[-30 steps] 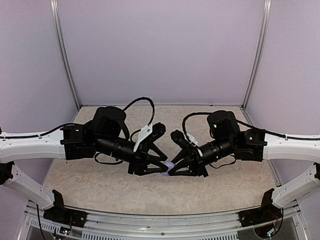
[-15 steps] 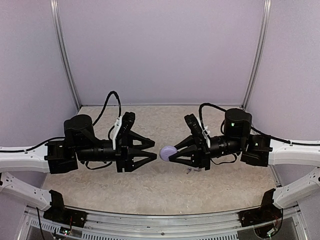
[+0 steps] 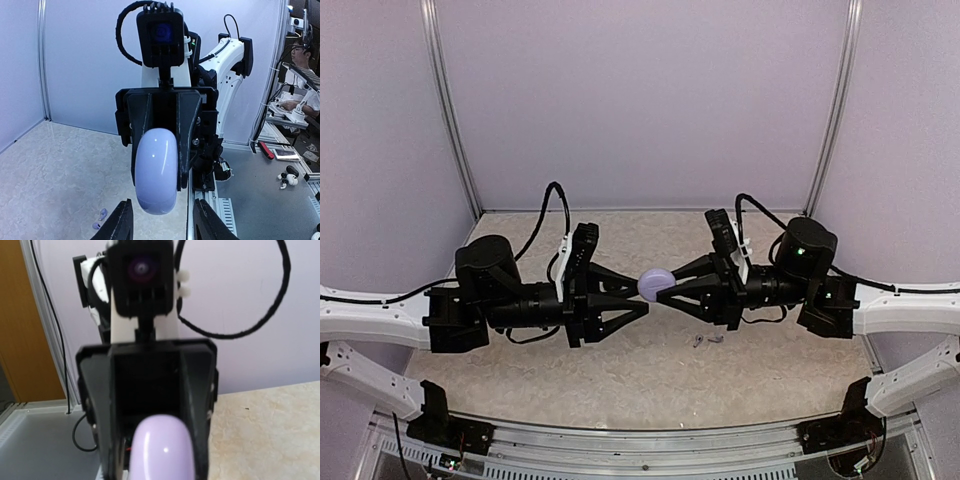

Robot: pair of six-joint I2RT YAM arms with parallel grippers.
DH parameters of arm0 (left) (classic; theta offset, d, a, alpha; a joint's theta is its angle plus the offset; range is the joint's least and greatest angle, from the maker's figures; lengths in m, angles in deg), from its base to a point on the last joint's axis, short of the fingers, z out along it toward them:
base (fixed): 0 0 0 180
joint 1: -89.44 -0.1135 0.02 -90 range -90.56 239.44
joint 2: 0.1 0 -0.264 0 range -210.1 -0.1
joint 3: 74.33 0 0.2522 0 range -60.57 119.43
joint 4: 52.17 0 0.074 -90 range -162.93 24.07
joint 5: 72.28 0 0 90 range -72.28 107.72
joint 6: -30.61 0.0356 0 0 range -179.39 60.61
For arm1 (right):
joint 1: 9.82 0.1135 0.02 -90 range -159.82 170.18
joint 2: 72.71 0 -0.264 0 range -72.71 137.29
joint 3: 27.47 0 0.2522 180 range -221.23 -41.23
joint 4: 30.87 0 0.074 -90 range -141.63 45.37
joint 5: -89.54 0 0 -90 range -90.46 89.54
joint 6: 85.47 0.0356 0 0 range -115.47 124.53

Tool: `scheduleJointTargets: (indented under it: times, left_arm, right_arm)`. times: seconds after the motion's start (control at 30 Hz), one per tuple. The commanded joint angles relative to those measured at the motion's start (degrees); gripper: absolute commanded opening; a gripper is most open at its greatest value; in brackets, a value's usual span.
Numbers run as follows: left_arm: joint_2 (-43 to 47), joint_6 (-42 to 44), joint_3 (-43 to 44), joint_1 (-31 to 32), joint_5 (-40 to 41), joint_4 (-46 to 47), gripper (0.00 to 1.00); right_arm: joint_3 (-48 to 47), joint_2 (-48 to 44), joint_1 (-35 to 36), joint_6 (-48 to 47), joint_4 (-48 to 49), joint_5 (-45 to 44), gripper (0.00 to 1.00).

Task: Insert the wireless bluetooth earbuds into the charging case
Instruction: Pass from the right arm to the left

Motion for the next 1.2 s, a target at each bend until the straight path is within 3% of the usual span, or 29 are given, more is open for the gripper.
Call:
scheduleJointTargets:
  times: [0.0, 0.5, 0.7, 1.0, 1.17]
  left_arm:
    - [-1.23, -0.35, 0.7, 0.65, 0.88, 3.61, 0.39]
    - [-1.82, -0.62, 1.04, 0.61, 0.89, 4.81, 0.27]
    - [-1.86, -0.95, 0.89, 0.63, 0.73, 4.86, 0.15]
    - [-0.87, 0.14, 1.54, -0.49, -1.95, -0.97, 0.09]
    - [-0.93, 1.76, 3.14, -1.25, -3.91, -6.0, 0.08]
  right_arm:
    - [0.31, 0.88, 0.22, 1.3, 3.66, 0.18, 0.13]
    - [0.98, 0.63, 0.29, 1.51, 3.88, 1.0, 0.15]
    - [1.54, 0.3, 0.33, 1.86, 4.11, 1.43, 0.17]
    - [-1.07, -3.98, -0.61, -2.59, -7.7, -0.73, 0.49]
    - [-4.65, -4.38, -0.61, -5.27, -16.63, -0.94, 0.53]
